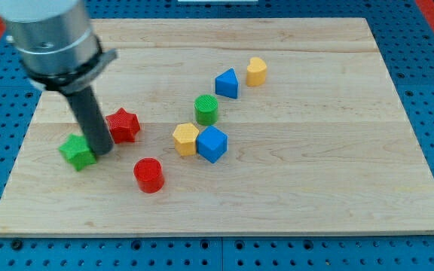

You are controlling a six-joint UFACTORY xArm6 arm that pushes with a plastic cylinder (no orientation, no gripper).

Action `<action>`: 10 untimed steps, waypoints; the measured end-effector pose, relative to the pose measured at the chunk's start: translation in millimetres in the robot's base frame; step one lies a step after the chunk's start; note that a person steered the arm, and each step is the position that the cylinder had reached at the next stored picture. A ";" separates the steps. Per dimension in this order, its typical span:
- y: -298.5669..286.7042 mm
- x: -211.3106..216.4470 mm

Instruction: Move the green star closer to the bottom left side of the red circle

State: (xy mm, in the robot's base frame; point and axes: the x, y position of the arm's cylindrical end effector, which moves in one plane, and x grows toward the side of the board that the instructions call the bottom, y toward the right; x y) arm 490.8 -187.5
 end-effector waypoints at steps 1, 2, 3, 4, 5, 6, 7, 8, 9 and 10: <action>-39.5 -0.7; -63.4 -16.9; -72.9 -25.9; -115.6 -21.8; -116.0 -7.7; -78.1 2.4; -45.6 23.1; -10.3 36.6; -34.3 39.2; -78.8 39.9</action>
State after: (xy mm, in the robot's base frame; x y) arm 530.7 -266.3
